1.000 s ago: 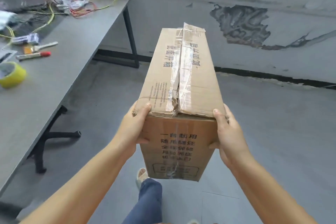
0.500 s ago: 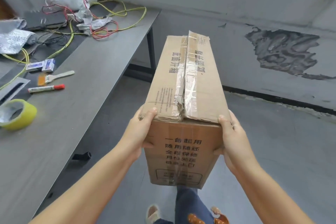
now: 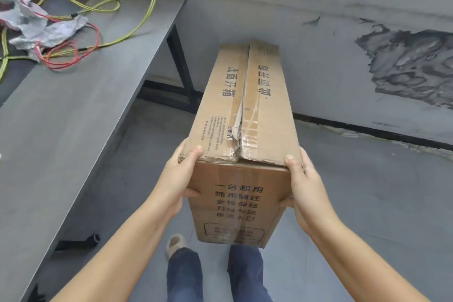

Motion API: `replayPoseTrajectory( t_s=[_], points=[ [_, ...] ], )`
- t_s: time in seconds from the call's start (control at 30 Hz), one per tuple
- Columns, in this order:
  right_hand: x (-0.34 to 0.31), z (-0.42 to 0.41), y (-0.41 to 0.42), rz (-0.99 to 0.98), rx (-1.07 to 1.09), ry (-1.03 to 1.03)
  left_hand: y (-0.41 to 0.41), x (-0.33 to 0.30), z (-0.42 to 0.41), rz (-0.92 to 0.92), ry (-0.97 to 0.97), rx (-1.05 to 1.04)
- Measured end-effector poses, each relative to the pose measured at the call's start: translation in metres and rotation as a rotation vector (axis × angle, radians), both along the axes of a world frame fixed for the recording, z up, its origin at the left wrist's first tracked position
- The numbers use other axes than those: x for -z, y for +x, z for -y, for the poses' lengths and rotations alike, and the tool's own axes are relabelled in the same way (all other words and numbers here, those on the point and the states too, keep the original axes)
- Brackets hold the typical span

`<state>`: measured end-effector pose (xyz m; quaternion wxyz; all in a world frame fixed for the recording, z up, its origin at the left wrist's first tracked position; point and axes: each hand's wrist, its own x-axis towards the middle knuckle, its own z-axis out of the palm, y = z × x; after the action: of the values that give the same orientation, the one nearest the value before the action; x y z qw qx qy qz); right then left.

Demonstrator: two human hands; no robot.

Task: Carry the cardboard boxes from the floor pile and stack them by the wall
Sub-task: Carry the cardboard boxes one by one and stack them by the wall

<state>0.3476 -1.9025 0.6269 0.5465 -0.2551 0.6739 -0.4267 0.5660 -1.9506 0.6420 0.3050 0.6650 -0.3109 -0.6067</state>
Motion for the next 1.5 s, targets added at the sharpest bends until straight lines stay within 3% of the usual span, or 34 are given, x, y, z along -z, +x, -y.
replayPoseTrajectory(
  t_s=[0.13, 0.37, 0.67, 0.8, 1.0, 1.17, 1.37, 1.5],
  points=[
    [0.09, 0.027, 0.012, -0.016, 0.059, 0.044, 0.01, 0.093, 0.029, 0.02, 0.023, 0.028],
    [0.229, -0.008, 0.062, 0.032, 0.055, 0.223, 0.054, 0.239, 0.005, 0.076, 0.09, 0.056],
    [0.289, 0.027, 0.067, 0.062, 0.105, 0.314, 0.05, 0.3, 0.033, -0.064, 0.413, -0.026],
    [0.299, 0.045, 0.066, 0.067, -0.005, 0.333, 0.055, 0.311, 0.053, -0.086, 0.382, -0.152],
    [0.315, 0.032, 0.078, 0.033, 0.011, 0.376, 0.071, 0.325, 0.047, 0.007, 0.403, 0.006],
    [0.306, 0.041, 0.066, 0.008, -0.109, 0.402, 0.072, 0.317, 0.05, 0.09, 0.444, 0.092],
    [0.243, 0.04, 0.042, -0.161, -0.352, 0.508, 0.067, 0.252, 0.055, 0.316, 0.377, 0.266],
    [0.164, 0.011, 0.022, -0.215, -0.436, 0.458, 0.071, 0.17, 0.04, 0.281, 0.35, 0.29]
  ],
)
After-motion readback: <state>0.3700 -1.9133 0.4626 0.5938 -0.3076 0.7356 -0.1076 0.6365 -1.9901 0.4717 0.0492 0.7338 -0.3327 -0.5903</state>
